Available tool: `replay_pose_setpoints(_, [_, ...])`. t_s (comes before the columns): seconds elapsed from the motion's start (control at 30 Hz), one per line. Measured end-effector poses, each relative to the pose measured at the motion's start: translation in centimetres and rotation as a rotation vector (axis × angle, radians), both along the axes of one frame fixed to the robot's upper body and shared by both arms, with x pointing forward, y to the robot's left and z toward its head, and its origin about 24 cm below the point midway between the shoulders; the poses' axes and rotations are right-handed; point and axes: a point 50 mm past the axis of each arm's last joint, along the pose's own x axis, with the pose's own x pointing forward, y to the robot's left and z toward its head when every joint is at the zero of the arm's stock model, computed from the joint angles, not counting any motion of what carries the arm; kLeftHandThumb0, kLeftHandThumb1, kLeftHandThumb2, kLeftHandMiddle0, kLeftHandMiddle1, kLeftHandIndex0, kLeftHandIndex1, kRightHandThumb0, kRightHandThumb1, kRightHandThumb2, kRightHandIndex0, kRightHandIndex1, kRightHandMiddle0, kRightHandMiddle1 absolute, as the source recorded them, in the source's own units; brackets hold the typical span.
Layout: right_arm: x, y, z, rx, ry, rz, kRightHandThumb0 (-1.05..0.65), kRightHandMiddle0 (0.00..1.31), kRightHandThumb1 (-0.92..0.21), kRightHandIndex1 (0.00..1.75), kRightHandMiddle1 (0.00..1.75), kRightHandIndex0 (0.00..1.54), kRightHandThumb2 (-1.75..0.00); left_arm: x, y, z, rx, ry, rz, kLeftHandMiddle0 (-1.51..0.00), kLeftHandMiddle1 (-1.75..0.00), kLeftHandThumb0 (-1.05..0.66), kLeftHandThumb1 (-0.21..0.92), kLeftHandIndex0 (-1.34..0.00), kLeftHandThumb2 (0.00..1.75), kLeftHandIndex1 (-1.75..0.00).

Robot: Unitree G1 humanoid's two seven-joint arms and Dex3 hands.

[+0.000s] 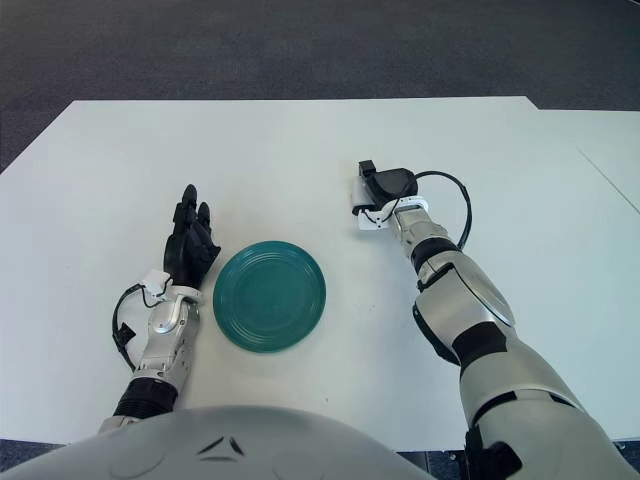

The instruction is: Put the charger into the plate.

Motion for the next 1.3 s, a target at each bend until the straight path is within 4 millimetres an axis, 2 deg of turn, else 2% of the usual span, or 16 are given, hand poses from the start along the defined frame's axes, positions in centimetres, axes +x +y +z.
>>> replay_pose_setpoints(0.3, [2.3, 1.8, 6.1, 0.155, -0.164, 0.091, -0.46, 0.96, -0.92, 1.75, 1.75, 1.23, -0.6, -0.1, 0.0, 0.0, -0.005, 0.009, -0.006, -0.09, 0.0, -1.05, 0.92, 0.0, 0.96, -0.39])
replay_pose_setpoints(0.53, [1.8, 3.2, 9.3, 0.216, -0.285, 0.23, -0.48, 0.94, -0.92, 1.75, 1.75, 1.19, -0.57, -0.2, -0.1, 0.1, 0.0, 0.005, -0.018, -0.08, 0.0, -1.05, 0.92, 0.0, 0.96, -0.38])
replay_pose_setpoints(0.77, [-0.6, 5.3, 9.6, 0.202, -0.3, 0.385, -0.48, 0.85, -0.92, 1.75, 1.75, 1.13, -0.57, -0.3, 0.0, 0.2, -0.001, 0.002, -0.014, -0.07, 0.0, -1.05, 0.92, 0.0, 0.96, -0.37])
replay_pose_setpoints(1.3, [-6.8, 9.4, 8.9, 0.129, -0.254, 0.729, -0.46, 0.79, -0.92, 1.75, 1.75, 1.11, -0.61, -0.5, 0.0, 0.0, 0.005, 0.015, -0.005, -0.09, -0.01, -1.05, 0.92, 0.0, 0.97, -0.36])
